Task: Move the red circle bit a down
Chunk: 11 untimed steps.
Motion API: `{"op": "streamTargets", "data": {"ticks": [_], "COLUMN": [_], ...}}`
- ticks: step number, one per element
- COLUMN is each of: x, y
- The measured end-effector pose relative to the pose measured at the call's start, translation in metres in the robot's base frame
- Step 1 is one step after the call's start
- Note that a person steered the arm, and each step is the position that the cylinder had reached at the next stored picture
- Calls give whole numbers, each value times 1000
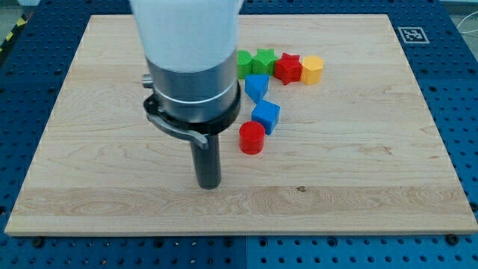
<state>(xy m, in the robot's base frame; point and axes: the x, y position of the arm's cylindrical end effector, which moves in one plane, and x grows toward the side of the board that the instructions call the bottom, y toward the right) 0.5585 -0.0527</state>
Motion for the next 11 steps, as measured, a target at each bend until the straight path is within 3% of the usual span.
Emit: {"op": "streamTargets", "data": {"ticks": [3,5,8,11], "x": [-78,-115,-110,-77], "y": [-16,11,39,47]}}
